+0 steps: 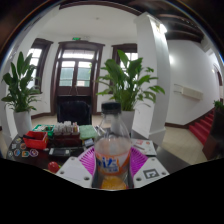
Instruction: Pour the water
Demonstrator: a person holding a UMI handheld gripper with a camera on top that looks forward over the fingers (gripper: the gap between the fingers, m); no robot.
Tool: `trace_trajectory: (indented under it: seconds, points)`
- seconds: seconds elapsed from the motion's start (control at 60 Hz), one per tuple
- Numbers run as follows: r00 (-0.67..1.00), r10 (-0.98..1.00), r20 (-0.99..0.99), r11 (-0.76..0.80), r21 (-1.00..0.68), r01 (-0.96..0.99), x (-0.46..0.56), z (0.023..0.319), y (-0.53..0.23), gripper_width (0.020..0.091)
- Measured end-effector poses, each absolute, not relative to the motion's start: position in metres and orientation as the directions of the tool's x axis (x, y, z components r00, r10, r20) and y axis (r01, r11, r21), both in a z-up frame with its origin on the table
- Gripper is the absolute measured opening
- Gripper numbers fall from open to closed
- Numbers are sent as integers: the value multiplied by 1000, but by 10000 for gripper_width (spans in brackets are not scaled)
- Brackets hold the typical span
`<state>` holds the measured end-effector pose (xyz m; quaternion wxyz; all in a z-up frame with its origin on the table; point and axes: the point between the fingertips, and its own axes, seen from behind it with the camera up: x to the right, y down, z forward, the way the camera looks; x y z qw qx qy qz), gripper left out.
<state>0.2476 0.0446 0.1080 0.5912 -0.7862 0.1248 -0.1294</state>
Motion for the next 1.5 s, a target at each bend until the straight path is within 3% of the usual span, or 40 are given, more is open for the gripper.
trace_trajectory:
  seconds: [0.217,0.417,0.45,0.5,0.567,0.867,1.117,1.283,1.5]
  points:
    - [933,-359,-32,-187,-977,-105,255,114,34,435]
    - [934,-347,-80,-185,-971,-152,254,111,32,533]
    - [933,-345,-102,-200,-963,-180,255,105,33,579]
    - [929,-345,-132,-222,-950,-217,254,97,29,708]
    - [931,-334,-144,-231,-945,-230,251,92,24,770]
    - [952,-268,-146,-257,-942,-217,210,85,-53,779]
    - [980,-174,-98,-269,-952,-143,160,128,-131,774]
    - [993,-95,-63,-254,-964,-86,122,161,-153,777]
    - [998,-44,-33,-244,-969,-42,97,181,-165,772]
